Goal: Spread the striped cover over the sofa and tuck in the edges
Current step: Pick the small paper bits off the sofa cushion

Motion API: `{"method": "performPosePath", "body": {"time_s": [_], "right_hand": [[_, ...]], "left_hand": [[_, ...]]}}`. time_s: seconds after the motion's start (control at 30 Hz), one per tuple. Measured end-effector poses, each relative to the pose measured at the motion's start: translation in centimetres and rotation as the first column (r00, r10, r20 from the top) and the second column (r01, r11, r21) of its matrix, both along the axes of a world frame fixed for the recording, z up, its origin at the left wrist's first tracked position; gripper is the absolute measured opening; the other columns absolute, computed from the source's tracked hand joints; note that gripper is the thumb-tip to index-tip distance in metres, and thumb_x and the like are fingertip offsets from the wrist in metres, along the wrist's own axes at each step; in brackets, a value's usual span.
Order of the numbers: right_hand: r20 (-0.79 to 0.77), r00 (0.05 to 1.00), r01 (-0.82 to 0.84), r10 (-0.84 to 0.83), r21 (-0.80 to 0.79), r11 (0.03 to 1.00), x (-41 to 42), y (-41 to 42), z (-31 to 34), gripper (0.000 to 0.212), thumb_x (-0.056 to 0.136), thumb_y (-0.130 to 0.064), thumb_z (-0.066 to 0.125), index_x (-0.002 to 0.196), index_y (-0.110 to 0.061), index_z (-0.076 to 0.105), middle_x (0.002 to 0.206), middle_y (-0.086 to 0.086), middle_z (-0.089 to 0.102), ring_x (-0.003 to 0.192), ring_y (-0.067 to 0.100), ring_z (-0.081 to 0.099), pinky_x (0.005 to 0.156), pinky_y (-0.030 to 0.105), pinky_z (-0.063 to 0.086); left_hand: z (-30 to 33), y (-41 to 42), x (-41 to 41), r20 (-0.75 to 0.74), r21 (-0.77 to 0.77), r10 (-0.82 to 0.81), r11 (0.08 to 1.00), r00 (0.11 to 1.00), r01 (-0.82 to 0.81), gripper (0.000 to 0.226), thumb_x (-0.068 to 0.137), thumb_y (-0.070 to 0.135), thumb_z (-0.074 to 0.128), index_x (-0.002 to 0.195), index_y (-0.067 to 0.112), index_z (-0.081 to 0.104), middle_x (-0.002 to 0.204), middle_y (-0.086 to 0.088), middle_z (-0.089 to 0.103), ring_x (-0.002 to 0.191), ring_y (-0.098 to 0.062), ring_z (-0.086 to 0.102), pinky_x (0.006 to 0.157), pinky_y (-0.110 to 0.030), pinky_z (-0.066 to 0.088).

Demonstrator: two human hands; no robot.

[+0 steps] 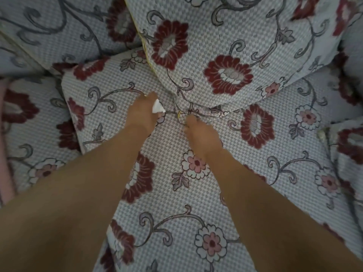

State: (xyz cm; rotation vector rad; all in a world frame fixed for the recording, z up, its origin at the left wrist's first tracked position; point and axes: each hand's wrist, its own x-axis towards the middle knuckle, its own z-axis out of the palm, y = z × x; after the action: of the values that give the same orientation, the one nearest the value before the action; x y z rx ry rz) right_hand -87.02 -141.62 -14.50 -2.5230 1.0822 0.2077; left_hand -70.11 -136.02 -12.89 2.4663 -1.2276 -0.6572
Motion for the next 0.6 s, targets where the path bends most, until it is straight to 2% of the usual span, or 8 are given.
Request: {"method": "performPosePath", "body": {"time_s": [0.07,0.2,0.33,0.43,0.5,0.6], "right_hand": [[0.024,0.999,0.023,-0.026,0.086,0.996,-0.2,-0.3,0.6,0.018,0.096,-0.004,0.043,0.113,-0.011,0.040,0.070,0.001,0.052,0.054,0.015,0.050,0.044,0.026,0.038],[0.092,0.980,0.143,-0.176,0.294,0.945,-0.9,0.9,2.8,0.013,0.095,-0.006,0.047,0.104,-0.015,0.045,0.070,0.001,0.054,0.051,0.011,0.046,0.044,0.021,0.031],[0.134,0.974,0.126,-0.185,0.359,0.925,-1.2,3.2,5.2,0.012,0.096,-0.008,0.046,0.103,-0.007,0.055,0.063,-0.003,0.049,0.044,0.008,0.041,0.038,0.018,0.029],[0.168,0.970,0.096,-0.175,0.397,0.913,-0.3,5.5,7.6,0.016,0.097,-0.009,0.044,0.102,-0.005,0.059,0.062,-0.004,0.048,0.044,0.006,0.038,0.037,0.013,0.027],[0.176,0.971,0.076,-0.163,0.417,0.906,0.7,7.0,9.4,0.018,0.098,-0.010,0.043,0.103,-0.006,0.060,0.067,0.000,0.052,0.046,0.008,0.039,0.039,0.017,0.028],[0.206,0.969,0.036,-0.137,0.429,0.903,2.4,8.9,11.9,0.019,0.099,-0.010,0.043,0.104,-0.006,0.060,0.076,0.008,0.059,0.049,0.009,0.042,0.042,0.021,0.032]], "left_hand": [[0.6,1.3,-0.5,-0.060,-0.017,0.018,1.000,0.998,-0.019,0.036,0.087,0.014,0.064,0.119,0.010,0.049,0.113,-0.019,0.055,0.099,-0.036,0.055,0.073,-0.039,0.049],[2.4,4.4,-1.2,-0.116,-0.033,0.053,0.998,0.992,-0.057,0.041,0.088,0.015,0.064,0.126,0.010,0.049,0.114,-0.017,0.056,0.101,-0.030,0.053,0.075,-0.031,0.038],[5.2,7.1,-1.5,-0.186,-0.071,0.120,0.988,0.975,-0.135,0.032,0.086,0.013,0.066,0.115,0.009,0.053,0.102,-0.014,0.056,0.090,-0.026,0.051,0.070,-0.029,0.035],[8.0,9.0,-1.9,-0.235,-0.115,0.171,0.973,0.957,-0.202,0.029,0.084,0.013,0.066,0.110,0.007,0.055,0.102,-0.016,0.058,0.093,-0.030,0.054,0.072,-0.032,0.040],[10.0,10.3,-2.2,-0.270,-0.152,0.182,0.962,0.946,-0.229,0.028,0.085,0.014,0.066,0.109,0.007,0.055,0.105,-0.015,0.060,0.097,-0.030,0.056,0.076,-0.033,0.043],[12.4,11.9,-2.1,-0.258,-0.189,0.200,0.949,0.945,-0.253,0.026,0.086,0.017,0.066,0.107,0.008,0.055,0.104,-0.013,0.059,0.094,-0.027,0.054,0.072,-0.029,0.037]]}}
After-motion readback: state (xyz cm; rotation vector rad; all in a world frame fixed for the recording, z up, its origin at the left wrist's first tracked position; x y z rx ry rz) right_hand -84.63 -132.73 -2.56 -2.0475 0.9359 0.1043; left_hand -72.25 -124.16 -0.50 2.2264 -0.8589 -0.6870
